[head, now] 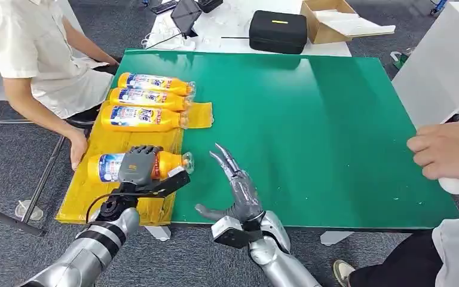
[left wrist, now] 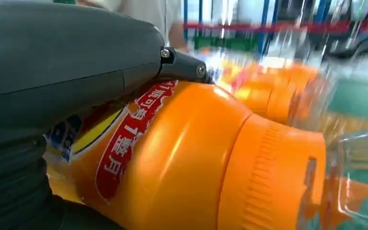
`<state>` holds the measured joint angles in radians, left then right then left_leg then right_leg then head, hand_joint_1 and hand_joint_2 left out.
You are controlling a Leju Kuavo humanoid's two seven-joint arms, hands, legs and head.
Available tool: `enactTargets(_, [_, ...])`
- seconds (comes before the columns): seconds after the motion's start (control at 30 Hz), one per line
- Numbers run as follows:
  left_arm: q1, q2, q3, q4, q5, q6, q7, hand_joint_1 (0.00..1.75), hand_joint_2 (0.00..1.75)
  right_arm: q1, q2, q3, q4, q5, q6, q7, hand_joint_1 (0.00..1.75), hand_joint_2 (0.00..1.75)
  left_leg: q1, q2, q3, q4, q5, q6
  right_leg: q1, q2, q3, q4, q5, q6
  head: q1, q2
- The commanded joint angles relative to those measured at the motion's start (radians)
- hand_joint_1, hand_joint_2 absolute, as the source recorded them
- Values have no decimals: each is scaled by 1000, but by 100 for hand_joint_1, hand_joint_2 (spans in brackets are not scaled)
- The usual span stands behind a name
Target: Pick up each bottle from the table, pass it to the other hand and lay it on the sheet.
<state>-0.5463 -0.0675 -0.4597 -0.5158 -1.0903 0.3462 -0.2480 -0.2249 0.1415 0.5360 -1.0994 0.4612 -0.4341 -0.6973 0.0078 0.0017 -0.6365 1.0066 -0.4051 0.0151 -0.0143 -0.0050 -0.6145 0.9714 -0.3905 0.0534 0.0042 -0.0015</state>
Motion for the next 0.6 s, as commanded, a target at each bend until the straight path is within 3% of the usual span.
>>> enactTargets(0.03, [-92, -2, 30, 154, 70, -196, -41, 0, 175, -9, -10, -16, 63, -11, -20, -1, 0, 175, 1, -1, 2, 0, -1, 0, 1, 0, 2, 0, -1, -1, 0, 0])
enactTargets(0.6, [-72, 3, 48, 125, 181, -320, -132, 0, 175, -18, -32, 24, 86, -51, -51, -1, 0, 175, 0, 1, 5, -1, -1, 0, 1, 1, 5, -1, 0, -1, 0, 0])
